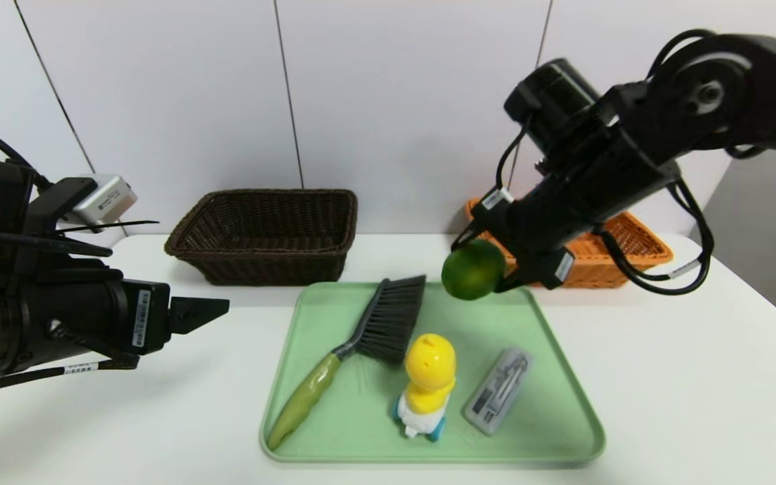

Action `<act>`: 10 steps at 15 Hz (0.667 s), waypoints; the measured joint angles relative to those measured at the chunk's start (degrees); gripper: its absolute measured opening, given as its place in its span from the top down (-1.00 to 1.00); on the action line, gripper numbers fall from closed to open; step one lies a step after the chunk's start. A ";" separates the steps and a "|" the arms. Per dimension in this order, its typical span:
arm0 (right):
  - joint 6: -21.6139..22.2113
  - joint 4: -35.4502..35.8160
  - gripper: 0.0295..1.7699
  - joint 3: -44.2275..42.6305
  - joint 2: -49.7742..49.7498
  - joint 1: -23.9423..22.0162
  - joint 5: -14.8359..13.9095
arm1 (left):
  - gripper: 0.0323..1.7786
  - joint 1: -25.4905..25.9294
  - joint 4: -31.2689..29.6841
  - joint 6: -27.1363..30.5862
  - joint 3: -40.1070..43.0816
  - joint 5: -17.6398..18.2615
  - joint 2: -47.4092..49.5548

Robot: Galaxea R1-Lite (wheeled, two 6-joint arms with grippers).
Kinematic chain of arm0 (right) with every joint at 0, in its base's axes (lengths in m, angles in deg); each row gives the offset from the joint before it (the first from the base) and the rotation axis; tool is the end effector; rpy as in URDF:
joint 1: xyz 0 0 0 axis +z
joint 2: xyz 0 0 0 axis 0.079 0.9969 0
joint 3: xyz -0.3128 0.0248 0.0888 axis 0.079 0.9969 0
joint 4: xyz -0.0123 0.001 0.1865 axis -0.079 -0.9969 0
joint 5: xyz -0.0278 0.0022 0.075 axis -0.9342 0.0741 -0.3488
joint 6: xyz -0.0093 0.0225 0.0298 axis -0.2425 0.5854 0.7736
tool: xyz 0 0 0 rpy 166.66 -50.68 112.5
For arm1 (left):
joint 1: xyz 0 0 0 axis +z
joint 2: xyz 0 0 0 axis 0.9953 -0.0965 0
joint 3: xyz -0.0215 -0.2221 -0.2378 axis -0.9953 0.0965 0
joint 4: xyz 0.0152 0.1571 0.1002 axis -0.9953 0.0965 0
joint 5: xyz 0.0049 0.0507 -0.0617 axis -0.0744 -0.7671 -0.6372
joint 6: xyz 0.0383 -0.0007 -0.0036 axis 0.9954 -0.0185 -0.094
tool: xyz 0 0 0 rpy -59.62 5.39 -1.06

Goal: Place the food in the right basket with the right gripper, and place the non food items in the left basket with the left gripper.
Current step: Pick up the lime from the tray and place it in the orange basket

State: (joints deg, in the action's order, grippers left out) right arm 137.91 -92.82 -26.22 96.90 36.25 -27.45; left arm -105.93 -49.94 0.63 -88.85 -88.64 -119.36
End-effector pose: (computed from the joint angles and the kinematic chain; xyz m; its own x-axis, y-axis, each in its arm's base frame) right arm 0.3112 0.1978 0.2796 0.4440 0.4159 -0.7937 0.4116 0.6921 0.5930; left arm 0.1786 -0.0662 0.2563 0.8300 -0.2207 -0.5123 0.2093 0.9745 -0.0809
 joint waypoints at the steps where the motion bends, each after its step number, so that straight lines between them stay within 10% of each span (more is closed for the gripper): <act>1: -2.74 0.74 -0.12 0.00 -1.84 0.02 -0.50 | -0.90 -0.02 0.00 0.13 0.00 -0.02 0.22; 6: -19.97 2.07 -0.11 0.00 -6.10 -4.28 -12.97 | -0.90 -0.35 0.11 0.39 -0.11 0.06 0.67; 10: -29.59 9.95 -0.11 0.01 -4.38 -13.78 -13.82 | -0.90 -0.35 0.10 0.26 -0.24 0.05 0.67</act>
State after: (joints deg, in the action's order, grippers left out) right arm 108.33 -82.87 -26.21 92.52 22.48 -41.28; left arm -106.28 -49.85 0.89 -89.09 -88.59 -118.69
